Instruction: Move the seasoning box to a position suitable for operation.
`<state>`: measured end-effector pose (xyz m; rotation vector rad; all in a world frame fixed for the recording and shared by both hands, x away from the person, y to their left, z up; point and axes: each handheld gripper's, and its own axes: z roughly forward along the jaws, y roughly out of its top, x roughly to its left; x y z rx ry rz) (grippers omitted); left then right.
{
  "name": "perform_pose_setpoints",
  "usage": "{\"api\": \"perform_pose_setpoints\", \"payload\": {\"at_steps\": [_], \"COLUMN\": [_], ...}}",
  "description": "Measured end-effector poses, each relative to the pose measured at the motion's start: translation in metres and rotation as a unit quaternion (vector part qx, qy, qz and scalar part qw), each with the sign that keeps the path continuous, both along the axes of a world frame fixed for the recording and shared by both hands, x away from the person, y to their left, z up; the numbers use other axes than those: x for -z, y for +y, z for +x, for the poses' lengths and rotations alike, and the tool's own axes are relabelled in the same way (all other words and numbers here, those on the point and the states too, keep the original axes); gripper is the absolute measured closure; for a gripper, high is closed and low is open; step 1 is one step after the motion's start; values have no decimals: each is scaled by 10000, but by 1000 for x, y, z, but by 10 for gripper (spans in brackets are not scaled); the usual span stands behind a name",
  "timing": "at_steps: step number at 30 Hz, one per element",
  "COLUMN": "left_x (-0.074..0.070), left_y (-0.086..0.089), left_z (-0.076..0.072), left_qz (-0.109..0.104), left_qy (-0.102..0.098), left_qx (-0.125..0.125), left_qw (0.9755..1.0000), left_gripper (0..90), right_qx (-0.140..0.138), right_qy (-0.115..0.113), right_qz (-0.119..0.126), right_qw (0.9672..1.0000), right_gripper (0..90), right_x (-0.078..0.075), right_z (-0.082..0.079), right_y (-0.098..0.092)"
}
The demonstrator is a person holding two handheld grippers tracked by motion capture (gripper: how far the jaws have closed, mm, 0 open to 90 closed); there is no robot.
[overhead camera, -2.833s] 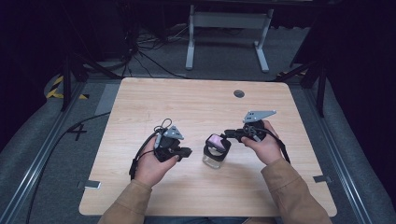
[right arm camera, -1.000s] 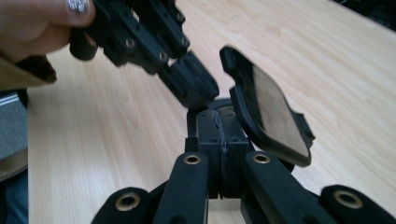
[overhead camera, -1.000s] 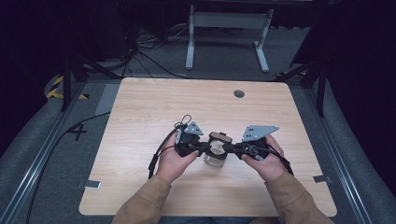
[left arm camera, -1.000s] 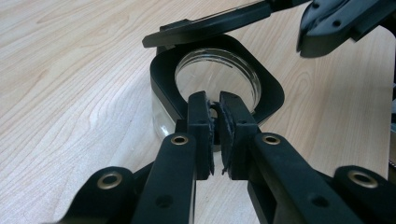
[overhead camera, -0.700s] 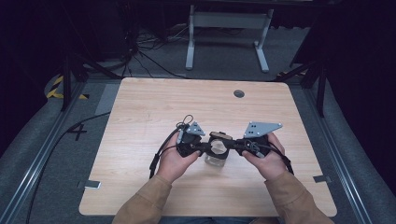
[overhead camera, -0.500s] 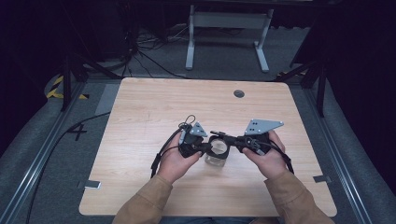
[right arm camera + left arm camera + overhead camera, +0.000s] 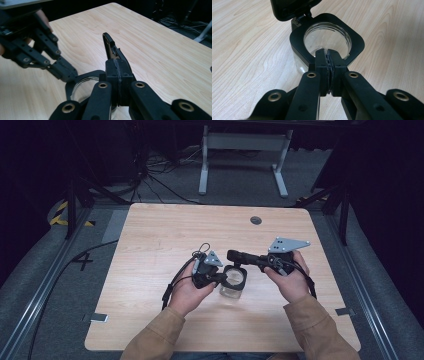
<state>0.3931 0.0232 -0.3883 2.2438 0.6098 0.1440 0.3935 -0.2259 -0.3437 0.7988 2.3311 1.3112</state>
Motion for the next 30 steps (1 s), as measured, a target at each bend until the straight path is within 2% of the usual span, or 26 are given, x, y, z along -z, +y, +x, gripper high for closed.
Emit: {"api": "perform_pose_setpoints", "payload": {"at_steps": [9,11,14,16,17,19,20,21,22,23,24,26,30], "left_x": [0,0,0,-1,-1,-5,-5,-6,-3,-3,5,14,21], "left_y": [0,0,-1,0,1,11,11,15,22,22,25,24,19], "left_z": [1,0,0,0,0,0,0,0,2,2,5,7,8], "left_qz": [-31,12,-45,11,-19,-263,-263,-273,-146,-146,-15,54,88], "left_qy": [13,10,39,8,-27,-49,-49,-34,8,8,137,261,360], "left_qx": [56,68,20,16,-6,-138,-138,-220,-344,-344,-420,-423,-378], "left_qw": [10000,10000,10000,10000,10000,9995,9995,9994,9993,9993,9990,9987,9986], "left_gripper": [880,879,871,835,792,790,793,799,802,808,814,823,827], "right_qx": [391,419,402,376,328,297,297,308,345,345,398,460,545], "right_qy": [265,302,303,300,281,252,252,245,237,237,272,287,338], "right_qz": [161,195,192,238,243,215,215,78,30,30,27,32,23], "right_qw": [9988,9985,9985,9986,9988,9990,9990,9992,9991,9991,9988,9985,9979], "right_gripper": [900,900,900,900,900,900,900,900,900,900,900,900,900], "right_x": [5,6,8,8,7,8,8,9,10,10,11,13,15], "right_z": [15,16,16,14,12,6,6,4,2,2,1,0,-2], "right_y": [-5,-5,-5,-6,-6,-11,-11,-15,-18,-18,-25,-32,-39]}}
